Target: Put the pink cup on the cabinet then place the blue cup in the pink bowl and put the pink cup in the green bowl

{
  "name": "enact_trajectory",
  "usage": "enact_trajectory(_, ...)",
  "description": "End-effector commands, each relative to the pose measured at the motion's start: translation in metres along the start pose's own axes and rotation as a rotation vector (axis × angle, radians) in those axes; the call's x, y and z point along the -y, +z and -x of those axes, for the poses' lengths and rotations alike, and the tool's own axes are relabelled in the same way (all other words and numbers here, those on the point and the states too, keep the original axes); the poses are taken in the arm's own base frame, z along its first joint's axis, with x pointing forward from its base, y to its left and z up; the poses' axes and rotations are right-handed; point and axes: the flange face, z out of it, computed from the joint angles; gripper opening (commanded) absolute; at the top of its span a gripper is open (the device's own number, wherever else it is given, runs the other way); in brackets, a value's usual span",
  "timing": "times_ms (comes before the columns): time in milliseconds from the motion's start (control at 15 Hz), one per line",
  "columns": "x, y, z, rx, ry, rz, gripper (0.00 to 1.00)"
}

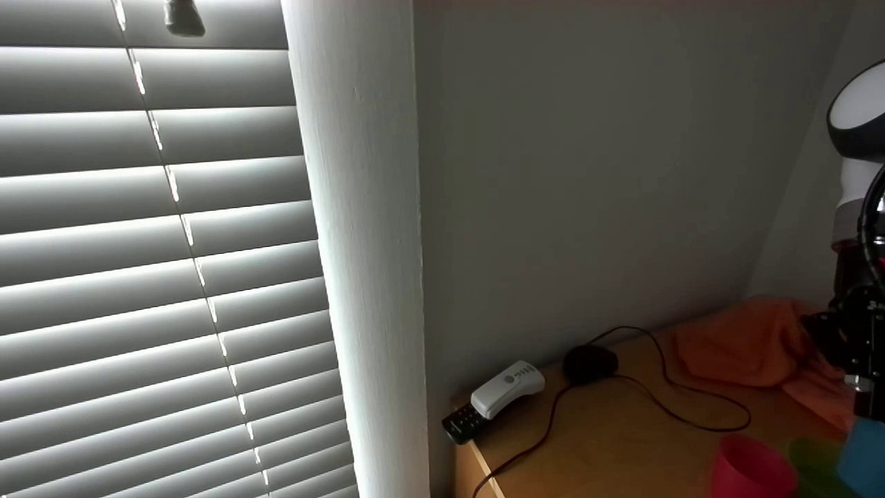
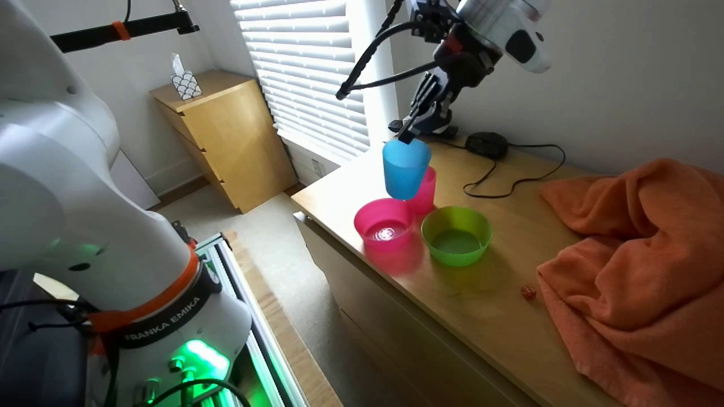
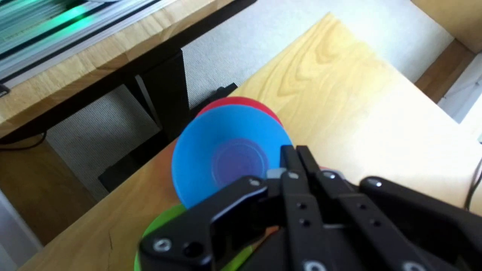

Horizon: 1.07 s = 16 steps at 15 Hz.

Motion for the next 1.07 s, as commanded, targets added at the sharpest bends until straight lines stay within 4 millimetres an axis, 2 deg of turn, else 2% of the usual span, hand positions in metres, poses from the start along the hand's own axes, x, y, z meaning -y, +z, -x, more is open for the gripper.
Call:
enact_trajectory(0, 0.021, 0.028, 0.007, 0.046, -0.042, 0.090, 0.01)
enact_trajectory(333, 0.049, 0.062, -0.004, 0.050, -0.080, 0.180, 0.01)
enact_trajectory(600, 0.054, 0.084, -0.019, 0.032, -0.081, 0.243, 0.01)
enact_trajectory(1000, 0.055, 0.102, -0.033, 0.033, -0.057, 0.264, 0.01)
